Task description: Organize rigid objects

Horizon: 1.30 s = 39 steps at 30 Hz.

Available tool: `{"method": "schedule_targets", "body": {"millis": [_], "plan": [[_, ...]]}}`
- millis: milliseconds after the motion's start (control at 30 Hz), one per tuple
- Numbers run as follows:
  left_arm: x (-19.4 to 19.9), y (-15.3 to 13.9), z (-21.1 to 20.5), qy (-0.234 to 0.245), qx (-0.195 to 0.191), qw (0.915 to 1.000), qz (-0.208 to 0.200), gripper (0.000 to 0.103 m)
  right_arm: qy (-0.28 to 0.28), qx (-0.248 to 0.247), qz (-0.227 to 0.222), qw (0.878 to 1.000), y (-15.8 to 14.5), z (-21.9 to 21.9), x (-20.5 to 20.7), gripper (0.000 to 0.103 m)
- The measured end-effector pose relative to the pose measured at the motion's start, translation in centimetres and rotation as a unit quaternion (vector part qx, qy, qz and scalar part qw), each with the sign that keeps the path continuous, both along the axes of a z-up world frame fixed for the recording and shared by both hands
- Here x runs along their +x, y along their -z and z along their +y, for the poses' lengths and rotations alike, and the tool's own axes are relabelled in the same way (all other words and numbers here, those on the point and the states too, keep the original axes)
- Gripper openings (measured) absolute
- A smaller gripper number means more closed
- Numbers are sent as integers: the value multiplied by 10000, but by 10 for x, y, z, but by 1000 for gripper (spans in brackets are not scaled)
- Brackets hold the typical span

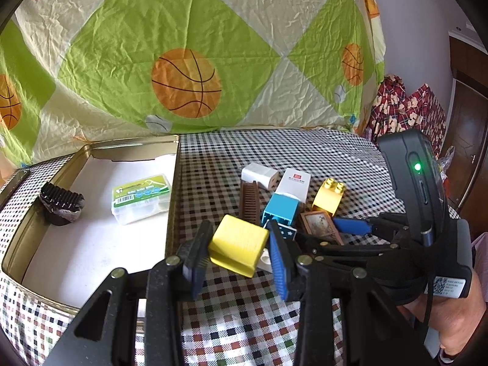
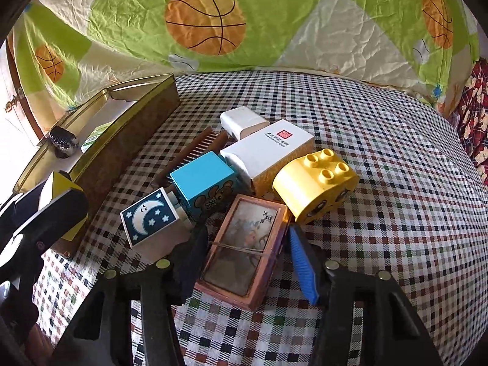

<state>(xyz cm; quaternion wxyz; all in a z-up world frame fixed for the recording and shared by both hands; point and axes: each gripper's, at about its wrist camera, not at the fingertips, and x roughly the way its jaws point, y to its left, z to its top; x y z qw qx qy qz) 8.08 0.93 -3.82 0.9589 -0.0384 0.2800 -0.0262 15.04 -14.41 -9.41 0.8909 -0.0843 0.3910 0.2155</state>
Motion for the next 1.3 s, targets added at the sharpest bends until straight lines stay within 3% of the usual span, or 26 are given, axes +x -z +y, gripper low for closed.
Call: {"method": "schedule_targets", "body": {"millis": [700, 1300], "plan": [[-7, -3, 0, -93, 49, 9997, -221, 35, -128, 400, -918, 9949, -23, -8, -28, 50], [-16, -8, -1, -200, 117, 9986, -472, 35, -240, 729, -1401, 9872, -35, -15, -45, 50]]}}
